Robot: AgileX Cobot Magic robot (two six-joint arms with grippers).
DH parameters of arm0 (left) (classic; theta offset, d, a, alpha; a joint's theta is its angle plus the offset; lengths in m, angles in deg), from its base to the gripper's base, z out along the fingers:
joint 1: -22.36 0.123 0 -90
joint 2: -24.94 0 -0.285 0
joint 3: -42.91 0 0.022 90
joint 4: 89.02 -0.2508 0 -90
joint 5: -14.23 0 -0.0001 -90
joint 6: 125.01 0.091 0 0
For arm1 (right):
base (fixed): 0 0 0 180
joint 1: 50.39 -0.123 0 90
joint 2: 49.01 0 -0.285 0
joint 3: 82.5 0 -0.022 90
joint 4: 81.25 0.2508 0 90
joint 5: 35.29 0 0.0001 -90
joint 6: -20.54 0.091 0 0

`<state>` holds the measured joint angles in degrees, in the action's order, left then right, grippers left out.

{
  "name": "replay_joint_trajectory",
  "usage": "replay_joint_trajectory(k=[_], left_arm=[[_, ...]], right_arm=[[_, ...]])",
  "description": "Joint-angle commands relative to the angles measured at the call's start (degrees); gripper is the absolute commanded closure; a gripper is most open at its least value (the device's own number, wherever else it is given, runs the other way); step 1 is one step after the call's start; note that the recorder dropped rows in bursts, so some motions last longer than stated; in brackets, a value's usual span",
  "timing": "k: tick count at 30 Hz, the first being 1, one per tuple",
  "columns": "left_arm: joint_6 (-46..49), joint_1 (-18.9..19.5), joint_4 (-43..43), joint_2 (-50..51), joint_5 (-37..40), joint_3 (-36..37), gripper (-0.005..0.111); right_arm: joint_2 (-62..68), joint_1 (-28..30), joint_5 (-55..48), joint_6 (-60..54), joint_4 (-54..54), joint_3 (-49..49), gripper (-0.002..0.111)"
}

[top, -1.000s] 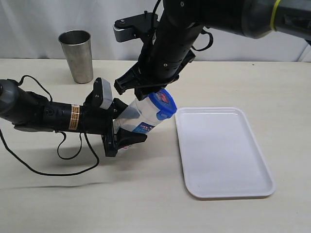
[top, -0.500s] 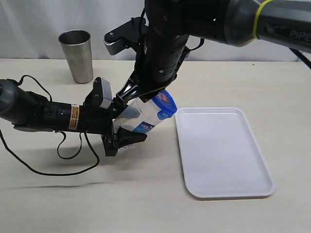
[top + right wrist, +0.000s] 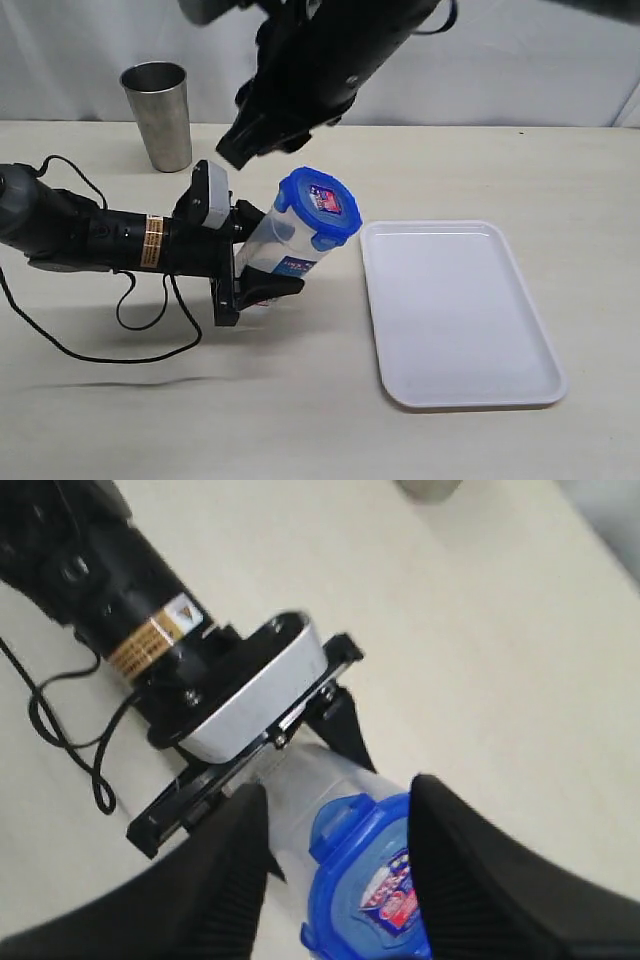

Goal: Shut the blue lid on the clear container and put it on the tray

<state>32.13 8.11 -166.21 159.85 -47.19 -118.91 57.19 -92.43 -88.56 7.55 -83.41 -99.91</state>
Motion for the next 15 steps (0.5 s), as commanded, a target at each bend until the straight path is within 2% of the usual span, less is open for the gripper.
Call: replay_joint_trajectory(k=[1,6,8,11,15], left_arm=[[2.0,-0.4,1.8,-0.4,-7.3,0.0,0.107],[2.4,-0.4,6.7,-1.4,-8.0,0.0,0.107],[5.0,-0.5,7.7,-2.5,-8.4,-0.2,0.107],[8.2,-0.5,7.9,-4.2,-7.6,-1.4,0.107],[12.4,-2.0,7.9,-4.9,-1.3,-5.5,0.107]], right_arm=[[-11.2,0.1,10.1,-0.9,0.2,9.8,0.077],[-27.9,0.1,29.3,0.2,0.2,28.5,0.099],[-33.8,0.1,37.6,0.4,0.1,35.9,0.104],[-44.4,0.1,47.8,1.3,0.1,46.4,0.103],[-56.2,0.1,56.4,2.5,0.1,58.4,0.103]])
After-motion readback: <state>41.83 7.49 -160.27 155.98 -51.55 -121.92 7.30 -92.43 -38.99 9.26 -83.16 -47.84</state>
